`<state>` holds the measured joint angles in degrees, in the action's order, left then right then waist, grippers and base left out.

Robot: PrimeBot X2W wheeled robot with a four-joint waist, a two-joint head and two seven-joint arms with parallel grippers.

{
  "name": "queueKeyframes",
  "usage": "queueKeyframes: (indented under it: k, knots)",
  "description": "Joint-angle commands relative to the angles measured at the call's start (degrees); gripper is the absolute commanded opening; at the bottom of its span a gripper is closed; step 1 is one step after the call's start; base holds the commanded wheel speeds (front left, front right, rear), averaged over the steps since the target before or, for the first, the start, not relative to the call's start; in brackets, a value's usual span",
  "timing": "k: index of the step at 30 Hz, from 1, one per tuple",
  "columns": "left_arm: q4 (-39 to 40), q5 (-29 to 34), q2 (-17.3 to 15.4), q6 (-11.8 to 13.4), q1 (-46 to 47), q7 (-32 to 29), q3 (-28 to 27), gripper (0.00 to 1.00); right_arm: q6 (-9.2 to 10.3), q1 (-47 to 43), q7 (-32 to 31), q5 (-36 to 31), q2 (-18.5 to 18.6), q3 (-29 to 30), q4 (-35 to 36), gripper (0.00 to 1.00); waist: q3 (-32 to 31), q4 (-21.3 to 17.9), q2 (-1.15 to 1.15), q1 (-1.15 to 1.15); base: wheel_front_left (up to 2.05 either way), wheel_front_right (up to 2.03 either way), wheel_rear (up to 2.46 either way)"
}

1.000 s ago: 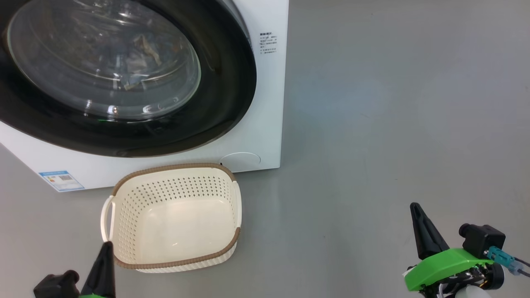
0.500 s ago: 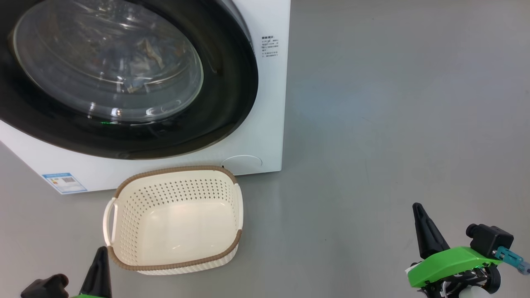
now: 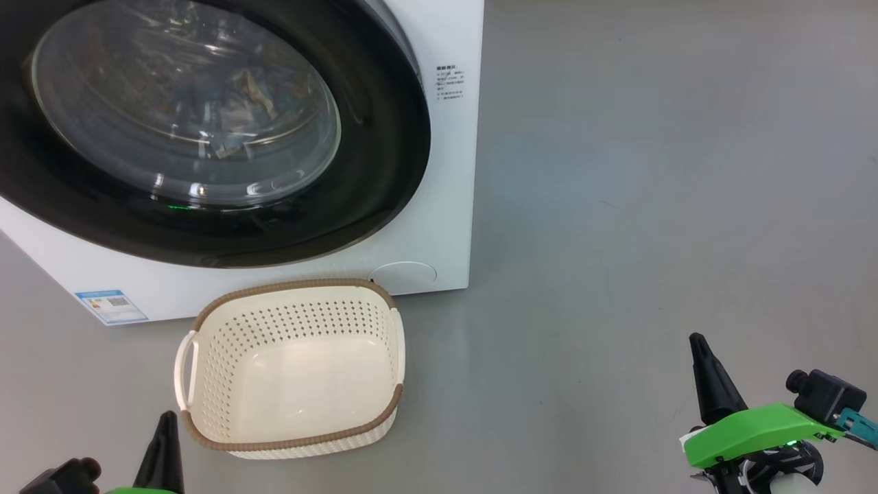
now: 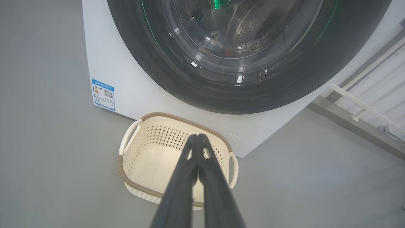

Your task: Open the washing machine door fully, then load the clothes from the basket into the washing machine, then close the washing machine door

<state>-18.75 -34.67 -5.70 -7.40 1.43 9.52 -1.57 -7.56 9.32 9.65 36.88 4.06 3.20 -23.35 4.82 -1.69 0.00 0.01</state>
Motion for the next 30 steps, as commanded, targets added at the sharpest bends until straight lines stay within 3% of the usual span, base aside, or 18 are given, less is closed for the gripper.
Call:
queueKeyframes:
  k: [1, 30]
  knots:
    - [1.68, -2.28, -0.56, -0.02, 1.75, -0.49, -1.13, 0.0, 0.02, 0.28, -0.53, 2.82, 0.33, 0.26, 1.85, 0.0, -0.12, 0.05, 0.0, -0.01, 0.0, 0.0, 0.0]
    - [2.6, -18.97, 0.46, -0.04, 2.67, -5.2, -2.31, 0.0, 0.04, -0.75, -5.27, 18.68, -0.12, 1.2, 4.11, 0.0, -1.49, 0.55, 0.0, -0.01, 0.0, 0.0, 0.0]
